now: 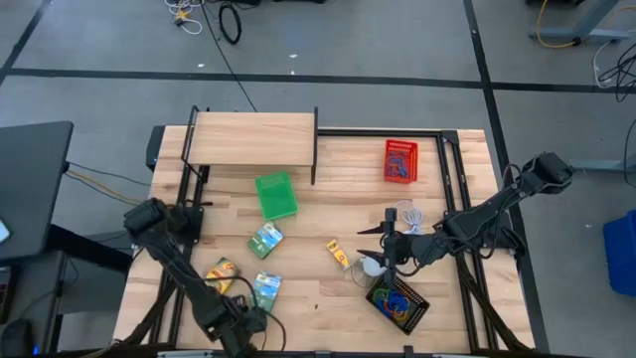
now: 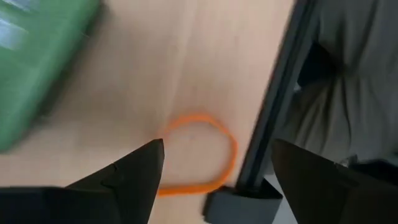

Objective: Pick & Place Office Desk Supplies
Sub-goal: Put the orange rubber band into the red basket

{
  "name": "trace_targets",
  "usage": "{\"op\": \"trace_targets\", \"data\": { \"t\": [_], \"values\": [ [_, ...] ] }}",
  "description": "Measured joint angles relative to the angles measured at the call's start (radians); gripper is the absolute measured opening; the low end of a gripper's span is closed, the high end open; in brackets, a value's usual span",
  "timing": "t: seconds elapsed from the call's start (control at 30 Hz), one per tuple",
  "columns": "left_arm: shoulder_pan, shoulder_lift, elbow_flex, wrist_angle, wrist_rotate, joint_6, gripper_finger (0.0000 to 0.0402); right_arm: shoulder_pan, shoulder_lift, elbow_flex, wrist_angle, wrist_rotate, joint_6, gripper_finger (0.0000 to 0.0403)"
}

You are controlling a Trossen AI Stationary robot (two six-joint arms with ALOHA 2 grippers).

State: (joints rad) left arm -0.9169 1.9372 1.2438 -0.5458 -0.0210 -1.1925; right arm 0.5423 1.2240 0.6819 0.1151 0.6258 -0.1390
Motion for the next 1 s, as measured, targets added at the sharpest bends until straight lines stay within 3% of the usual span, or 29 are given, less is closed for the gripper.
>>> {"op": "trace_targets", "data": {
  "t": [0.23, 0.47, 1.0],
  "values": [
    [-0.041, 0.068, 0.006, 0.020, 0.005, -0.010, 0.0293, 0.000, 0.000, 0.000, -0.002, 0.000, -0.008, 0.0224],
    [-0.042, 0.047, 0.002, 0.015, 0.015, 0.014, 0.0264, 0.000, 0.000, 0.000, -0.006, 0.000, -0.004, 0.0224],
    [-0.044, 0.104, 0.015, 0.141, -0.073, 0.006, 0.0243, 0.000, 0.000, 0.000, -0.009, 0.014, 0.018, 0.0224]
  ]
}}
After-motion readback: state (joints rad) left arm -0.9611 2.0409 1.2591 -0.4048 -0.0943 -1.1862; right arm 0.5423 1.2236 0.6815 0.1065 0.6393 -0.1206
